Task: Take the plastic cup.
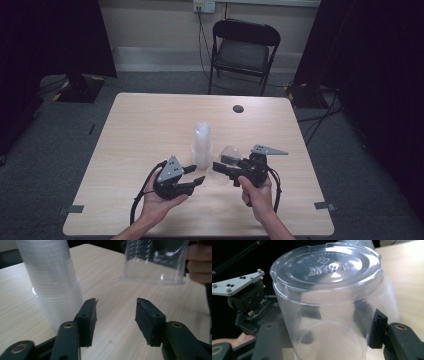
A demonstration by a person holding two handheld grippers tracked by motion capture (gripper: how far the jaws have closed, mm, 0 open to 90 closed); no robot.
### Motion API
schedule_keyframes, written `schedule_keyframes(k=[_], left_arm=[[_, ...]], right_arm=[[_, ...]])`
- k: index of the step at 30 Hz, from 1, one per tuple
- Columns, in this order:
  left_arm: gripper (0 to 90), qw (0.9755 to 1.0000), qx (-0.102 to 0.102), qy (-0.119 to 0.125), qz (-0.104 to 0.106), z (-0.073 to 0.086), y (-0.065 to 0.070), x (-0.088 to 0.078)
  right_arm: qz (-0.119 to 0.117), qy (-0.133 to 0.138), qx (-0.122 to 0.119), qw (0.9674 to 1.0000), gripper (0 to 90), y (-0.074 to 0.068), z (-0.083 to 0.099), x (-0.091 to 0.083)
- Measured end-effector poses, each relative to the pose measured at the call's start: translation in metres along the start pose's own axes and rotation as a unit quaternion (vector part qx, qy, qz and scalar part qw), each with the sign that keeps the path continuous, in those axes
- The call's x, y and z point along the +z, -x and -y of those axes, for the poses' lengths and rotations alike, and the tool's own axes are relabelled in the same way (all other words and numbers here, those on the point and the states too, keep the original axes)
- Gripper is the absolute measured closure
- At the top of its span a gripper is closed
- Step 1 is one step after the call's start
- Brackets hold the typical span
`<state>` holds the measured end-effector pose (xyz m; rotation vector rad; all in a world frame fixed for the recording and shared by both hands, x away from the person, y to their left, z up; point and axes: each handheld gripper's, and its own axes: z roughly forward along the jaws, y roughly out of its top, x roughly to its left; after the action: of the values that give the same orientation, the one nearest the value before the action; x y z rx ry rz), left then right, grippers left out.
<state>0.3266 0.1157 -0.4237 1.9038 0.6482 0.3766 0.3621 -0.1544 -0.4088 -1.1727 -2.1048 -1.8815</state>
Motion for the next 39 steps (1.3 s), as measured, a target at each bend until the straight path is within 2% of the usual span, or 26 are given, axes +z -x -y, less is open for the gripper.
schedule_keyframes(k=[4, 9, 10, 17, 26, 28, 29, 33, 34, 36, 37, 39], left_arm=[[59.4, 0.9999, 0.005, 0.009, 0.005, 0.002, 0.003, -0.001], [63.8, 0.9996, 0.014, 0.024, -0.005, 0.003, 0.008, -0.002], [64.5, 0.9996, 0.014, 0.026, -0.001, 0.004, 0.009, -0.001], [64.2, 0.9989, 0.029, 0.034, -0.013, 0.004, 0.014, 0.001], [63.7, 0.9978, 0.03, 0.048, -0.033, 0.005, 0.013, -0.002], [64.3, 0.9965, 0.038, 0.056, -0.049, 0.005, 0.016, -0.005], [64.6, 0.9961, 0.042, 0.061, -0.048, 0.005, 0.017, -0.005], [65.7, 0.993, 0.08, 0.065, -0.057, 0.005, 0.028, -0.003], [65.7, 0.9918, 0.085, 0.068, -0.068, 0.006, 0.03, -0.002], [66.4, 0.9914, 0.088, 0.07, -0.068, 0.007, 0.03, -0.003], [67.9, 0.9904, 0.087, 0.079, -0.073, 0.007, 0.029, -0.004], [68.8, 0.9891, 0.097, 0.081, -0.076, 0.007, 0.03, -0.003]], right_arm=[[-0.012, 0.003, 0.034, 0.9994, 40.1, 0.004, 0.006, 0.003], [-0.019, -0.001, 0.039, 0.9991, 40.3, 0.002, 0.008, 0.007], [-0.024, 0.001, 0.043, 0.9988, 40.3, 0.001, 0.008, 0.008], [-0.042, -0.002, 0.059, 0.9973, 40.4, -0.001, 0.009, 0.011], [-0.071, -0.012, 0.067, 0.9952, 41.2, -0.003, 0.01, 0.014], [-0.079, -0.012, 0.073, 0.9941, 41.3, -0.003, 0.011, 0.016], [-0.083, -0.013, 0.077, 0.9935, 41.4, -0.003, 0.011, 0.016], [-0.093, -0.027, 0.091, 0.9911, 42.5, -0.004, 0.017, 0.023], [-0.096, -0.03, 0.095, 0.9903, 42.5, -0.004, 0.018, 0.025], [-0.098, -0.031, 0.1, 0.9897, 42.6, -0.004, 0.017, 0.025], [-0.097, -0.032, 0.1, 0.9897, 42.8, -0.004, 0.017, 0.025], [-0.1, -0.032, 0.112, 0.9882, 43.0, -0.003, 0.016, 0.024]])
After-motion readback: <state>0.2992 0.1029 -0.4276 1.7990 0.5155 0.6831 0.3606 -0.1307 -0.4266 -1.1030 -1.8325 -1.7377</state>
